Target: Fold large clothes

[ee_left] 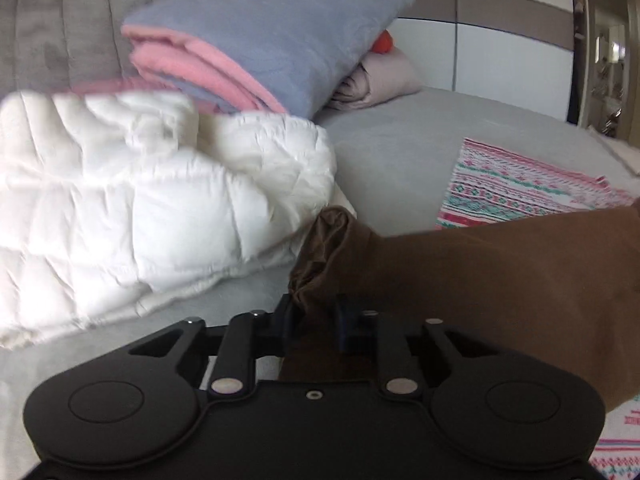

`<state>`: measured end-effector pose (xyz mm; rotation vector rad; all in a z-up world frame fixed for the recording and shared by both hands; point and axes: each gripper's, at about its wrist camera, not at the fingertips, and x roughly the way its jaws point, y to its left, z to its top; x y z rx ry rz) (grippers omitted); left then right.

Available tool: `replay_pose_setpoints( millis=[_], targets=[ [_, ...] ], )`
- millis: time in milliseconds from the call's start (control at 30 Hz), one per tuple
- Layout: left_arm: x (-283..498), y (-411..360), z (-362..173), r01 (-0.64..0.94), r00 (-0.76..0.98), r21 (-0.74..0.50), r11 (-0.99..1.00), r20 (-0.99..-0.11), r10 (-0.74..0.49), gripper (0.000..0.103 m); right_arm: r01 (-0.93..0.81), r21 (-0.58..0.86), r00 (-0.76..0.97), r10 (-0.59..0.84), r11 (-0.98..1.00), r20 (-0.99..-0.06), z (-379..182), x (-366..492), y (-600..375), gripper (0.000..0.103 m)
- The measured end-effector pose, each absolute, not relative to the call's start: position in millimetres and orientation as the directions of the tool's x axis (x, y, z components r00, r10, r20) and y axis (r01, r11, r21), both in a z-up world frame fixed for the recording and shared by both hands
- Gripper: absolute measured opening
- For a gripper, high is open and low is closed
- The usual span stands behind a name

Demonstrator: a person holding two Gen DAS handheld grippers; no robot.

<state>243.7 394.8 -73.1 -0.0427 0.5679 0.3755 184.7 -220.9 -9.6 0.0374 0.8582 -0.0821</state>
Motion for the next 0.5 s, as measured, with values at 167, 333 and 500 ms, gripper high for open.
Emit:
replay_pose_setpoints(
  millis=[167,333,500],
  targets=[
    [229,347,-14,-0.382,0.850,0.233,0.894,-0.292,0.439,0.008,0.087,-0.038,0.661,-0.086,0.995,-0.745,-13,191,-211,0.094],
    [257,341,-4,-0.521,0.775,0.447,0.727,-0.109,0.623,0.009,0.101,-0.023,0.649,-0.084,0.995,-0.756,-16,196,-209,0.094],
    [291,332,-38,-0.507,0.670,0.579,0.639,-0.201,0.714,0.023,0.107,0.009,0.658,-0.064,0.994,-0.750,-12,195,-211,0.094]
  ],
)
